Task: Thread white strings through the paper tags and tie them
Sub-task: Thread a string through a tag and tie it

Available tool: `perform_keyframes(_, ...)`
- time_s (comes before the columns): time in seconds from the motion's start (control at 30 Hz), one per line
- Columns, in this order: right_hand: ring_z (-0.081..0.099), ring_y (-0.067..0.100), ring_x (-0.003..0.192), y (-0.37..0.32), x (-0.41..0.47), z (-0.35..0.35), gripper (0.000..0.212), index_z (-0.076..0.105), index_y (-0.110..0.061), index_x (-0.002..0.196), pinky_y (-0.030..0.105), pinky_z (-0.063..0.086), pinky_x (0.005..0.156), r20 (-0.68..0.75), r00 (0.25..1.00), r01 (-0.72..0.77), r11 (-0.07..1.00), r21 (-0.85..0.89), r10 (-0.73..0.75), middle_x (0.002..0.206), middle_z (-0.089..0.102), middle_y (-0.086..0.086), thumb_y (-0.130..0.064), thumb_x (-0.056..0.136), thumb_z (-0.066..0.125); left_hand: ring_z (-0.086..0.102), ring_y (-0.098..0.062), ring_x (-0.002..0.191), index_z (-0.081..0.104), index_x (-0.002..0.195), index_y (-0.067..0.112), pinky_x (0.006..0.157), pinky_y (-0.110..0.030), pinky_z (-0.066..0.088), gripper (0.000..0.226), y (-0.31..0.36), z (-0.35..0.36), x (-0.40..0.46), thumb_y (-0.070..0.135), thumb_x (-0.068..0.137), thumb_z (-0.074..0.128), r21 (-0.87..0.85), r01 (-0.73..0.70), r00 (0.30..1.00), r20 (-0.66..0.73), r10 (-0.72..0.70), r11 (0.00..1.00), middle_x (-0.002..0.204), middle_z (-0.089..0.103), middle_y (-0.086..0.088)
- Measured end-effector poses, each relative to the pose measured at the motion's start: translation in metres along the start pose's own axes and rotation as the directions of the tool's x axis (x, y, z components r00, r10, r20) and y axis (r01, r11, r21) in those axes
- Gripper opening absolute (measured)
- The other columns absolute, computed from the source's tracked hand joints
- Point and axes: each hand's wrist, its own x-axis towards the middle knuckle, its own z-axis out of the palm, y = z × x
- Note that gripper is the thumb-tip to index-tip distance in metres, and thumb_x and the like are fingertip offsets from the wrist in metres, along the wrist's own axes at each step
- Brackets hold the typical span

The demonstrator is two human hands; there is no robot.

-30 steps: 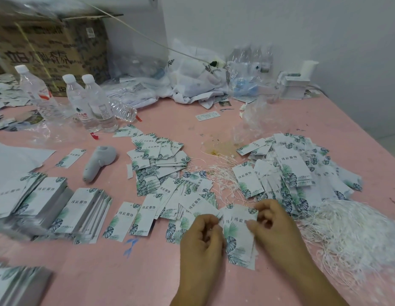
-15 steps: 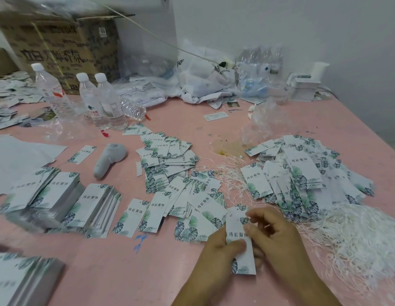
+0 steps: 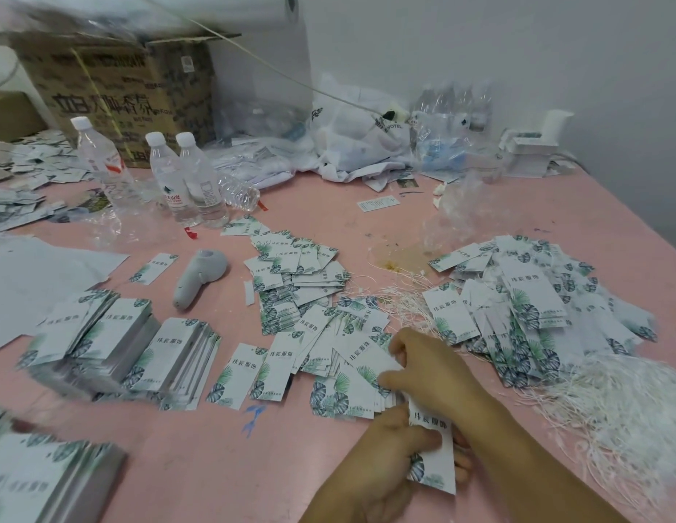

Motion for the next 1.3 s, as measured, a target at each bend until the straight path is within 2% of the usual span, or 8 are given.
perform_keyframes(0.17,0.052,0.001,0.048,0.011,0.004,0.002,0.01,0.059,-0.022,0.079,0.021,0.041,0.048,-0.086,0.996,0.048,0.949,0.311,-0.023,0.065,0.06,-0.008,-0.025,0.087,0.066,0.067,-0.035,0.068,0.07,0.092,-0.01,0.064,-0.04,0.059,0.029,0.001,0.001,0.002,-0.017,0.086,0.043,-0.08,0.001,1.0,-0.01,-0.002,0.997,0.086,0.066,-0.031)
perform_keyframes(0.3,0.05,0.009,0.045,0.035,-0.012,-0.014,0.032,0.058,-0.018,0.065,0.028,0.039,0.05,-0.292,0.942,0.071,0.751,0.656,0.166,0.051,0.055,-0.004,-0.021,0.096,0.058,0.065,-0.036,0.072,0.06,0.108,-0.017,0.064,-0.041,0.057,0.022,-0.001,0.001,0.003,-0.005,0.095,0.049,-0.185,-0.026,0.998,-0.056,0.016,0.982,0.093,0.065,-0.035)
perform_keyframes(0.47,0.059,0.013,0.054,0.058,-0.071,-0.011,0.022,0.076,-0.016,0.08,0.022,0.049,0.05,-0.071,0.976,-0.018,0.402,0.915,0.207,0.065,0.068,0.007,-0.012,0.093,0.059,0.069,-0.038,0.078,0.071,0.099,-0.013,0.067,-0.042,0.061,0.03,0.002,0.002,0.009,0.01,0.084,0.058,-0.354,-0.16,0.976,-0.197,0.094,0.922,0.1,0.067,-0.037)
perform_keyframes(0.6,0.058,0.016,0.044,0.054,-0.09,0.009,0.014,0.069,-0.007,0.075,0.025,0.047,0.044,-0.001,0.987,-0.091,0.56,0.823,0.162,0.061,0.07,0.015,-0.008,0.089,0.066,0.06,-0.048,0.115,0.059,0.123,-0.011,0.096,-0.057,0.05,0.047,0.003,0.0,0.011,0.019,0.087,0.054,-0.419,-0.146,0.977,-0.205,0.063,0.896,0.124,0.06,-0.036)
perform_keyframes(0.83,0.049,0.004,0.038,0.041,-0.093,0.017,0.034,0.057,-0.029,0.056,0.016,0.039,0.047,0.032,0.991,-0.123,0.822,0.556,0.126,0.041,0.058,-0.004,-0.043,0.085,0.067,0.063,-0.035,0.119,0.061,0.123,-0.01,0.092,-0.044,0.057,0.046,-0.002,-0.004,0.013,0.019,0.09,0.049,-0.415,-0.174,0.981,-0.152,0.121,0.893,0.128,0.064,-0.025)
perform_keyframes(0.97,0.047,0.0,0.047,0.053,-0.095,0.009,0.042,0.057,-0.034,0.067,0.017,0.032,0.047,-0.147,0.979,-0.085,0.94,0.331,0.141,0.055,0.058,-0.02,-0.075,0.069,0.05,0.067,-0.039,0.109,0.064,0.119,-0.013,0.08,-0.044,0.061,0.046,-0.005,0.001,0.019,0.018,0.086,0.053,-0.346,-0.159,0.981,-0.161,0.109,0.925,0.122,0.065,-0.03)
perform_keyframes(1.13,0.055,0.002,0.055,0.085,-0.093,-0.026,0.019,0.059,-0.033,0.071,0.025,0.043,0.05,-0.426,0.855,-0.169,0.936,0.308,0.295,0.062,0.061,-0.013,-0.048,0.081,0.067,0.068,-0.037,0.08,0.055,0.134,0.003,0.068,-0.041,0.06,0.053,-0.006,-0.007,0.016,0.017,0.083,0.056,-0.379,-0.236,0.964,-0.209,0.166,0.895,0.113,0.066,-0.034)
perform_keyframes(1.3,0.059,0.009,0.07,0.11,-0.096,-0.034,0.007,0.056,-0.033,0.085,0.027,0.045,0.06,-0.386,0.827,-0.401,0.91,0.105,0.408,0.074,0.063,-0.015,-0.037,0.084,0.062,0.065,-0.031,0.071,0.069,0.121,0.026,0.068,-0.041,0.06,0.043,-0.001,-0.003,0.014,0.013,0.082,0.057,-0.42,-0.278,0.958,-0.189,0.217,0.864,0.098,0.068,-0.027)
